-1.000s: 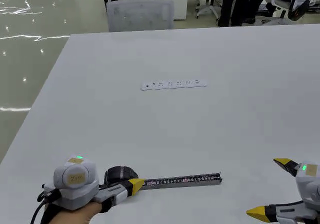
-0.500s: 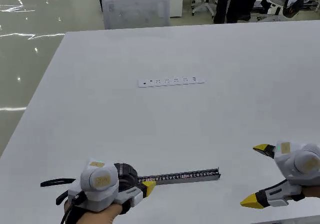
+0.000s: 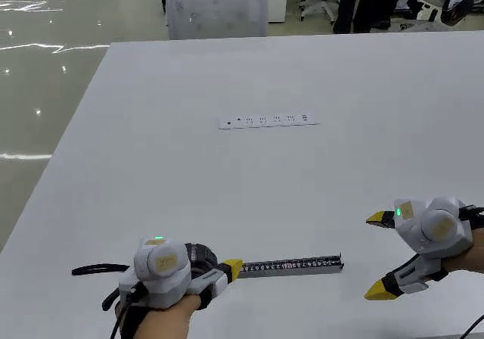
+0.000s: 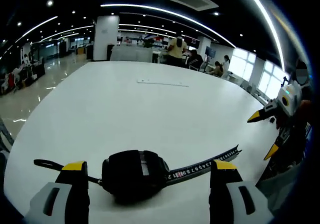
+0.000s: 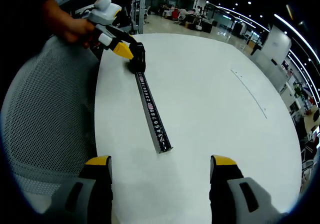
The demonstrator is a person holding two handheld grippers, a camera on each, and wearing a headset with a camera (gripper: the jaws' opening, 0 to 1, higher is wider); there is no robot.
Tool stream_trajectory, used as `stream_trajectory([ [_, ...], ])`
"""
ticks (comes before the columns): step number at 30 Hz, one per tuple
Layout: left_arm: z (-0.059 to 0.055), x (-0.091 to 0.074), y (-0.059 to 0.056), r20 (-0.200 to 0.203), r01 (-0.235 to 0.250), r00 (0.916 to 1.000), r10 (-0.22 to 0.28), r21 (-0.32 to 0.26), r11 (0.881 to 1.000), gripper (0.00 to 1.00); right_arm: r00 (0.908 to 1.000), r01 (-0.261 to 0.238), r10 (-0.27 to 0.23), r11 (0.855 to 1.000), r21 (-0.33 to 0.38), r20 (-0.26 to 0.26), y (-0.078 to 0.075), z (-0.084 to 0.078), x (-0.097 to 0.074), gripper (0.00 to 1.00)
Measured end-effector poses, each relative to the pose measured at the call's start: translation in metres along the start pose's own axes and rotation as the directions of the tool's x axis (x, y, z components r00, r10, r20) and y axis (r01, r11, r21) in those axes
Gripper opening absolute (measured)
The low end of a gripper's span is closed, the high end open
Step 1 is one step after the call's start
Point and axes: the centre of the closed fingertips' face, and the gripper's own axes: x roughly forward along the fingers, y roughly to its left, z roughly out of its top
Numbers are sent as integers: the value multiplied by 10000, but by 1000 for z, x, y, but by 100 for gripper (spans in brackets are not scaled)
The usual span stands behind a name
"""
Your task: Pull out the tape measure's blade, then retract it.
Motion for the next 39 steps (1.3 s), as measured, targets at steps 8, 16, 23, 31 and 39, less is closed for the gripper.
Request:
stream_trajectory([
  [8,4,2,-5,215,325,9992,-341,723,9969,96,9942,-925,855,9894,-1120,-654,-5,10,22,67],
  [16,5,11,-1,502,315,9981,-367,1010,9944,92,9786,-1771,1596,9746,-1369,-1296,-5,3,42,61],
  [23,4,10,-1,568,458,9972,-493,603,9971,96,9703,-1985,1790,9736,-1128,-1627,-4,-11,57,47],
  [31,1,12,-2,436,468,9978,-494,596,9971,100,9686,-2037,1854,9738,-1008,-1654,-1,-16,63,31],
  [39,-6,12,2,98,319,9994,-323,390,9987,100,9687,-2006,1786,9723,-1200,-1725,-2,-16,66,21],
])
